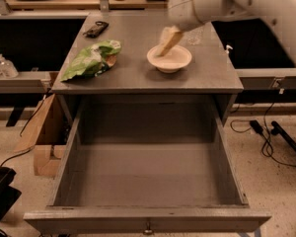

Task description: Place green rice chip bag into top drawer

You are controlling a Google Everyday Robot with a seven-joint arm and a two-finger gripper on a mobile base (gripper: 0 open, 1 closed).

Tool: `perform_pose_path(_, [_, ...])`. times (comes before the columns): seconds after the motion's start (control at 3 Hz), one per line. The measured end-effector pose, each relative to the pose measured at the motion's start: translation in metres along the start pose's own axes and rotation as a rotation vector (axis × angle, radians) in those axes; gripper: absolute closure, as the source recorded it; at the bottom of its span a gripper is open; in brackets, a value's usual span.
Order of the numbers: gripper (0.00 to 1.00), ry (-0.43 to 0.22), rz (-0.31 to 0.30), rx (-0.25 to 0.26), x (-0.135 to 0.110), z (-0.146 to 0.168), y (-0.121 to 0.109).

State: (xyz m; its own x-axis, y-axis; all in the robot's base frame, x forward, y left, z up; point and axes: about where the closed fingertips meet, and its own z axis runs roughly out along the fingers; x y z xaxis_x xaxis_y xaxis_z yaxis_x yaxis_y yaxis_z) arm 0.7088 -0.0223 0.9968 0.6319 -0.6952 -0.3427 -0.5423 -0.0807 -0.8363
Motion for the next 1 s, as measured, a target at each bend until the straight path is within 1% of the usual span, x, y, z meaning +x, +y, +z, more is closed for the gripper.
perform_pose_path(0.33, [0.0, -0.122, -0.012, -0.002, -0.029, 0.05, -0.005])
perform_pose_path(0.67, [0.0, -0.211, -0.038, -0.041, -0.079, 0.116, 0.007])
perform_pose_path(1.0, [0.0, -0.26, -0.047, -0.072, -0.094, 0.162, 0.02])
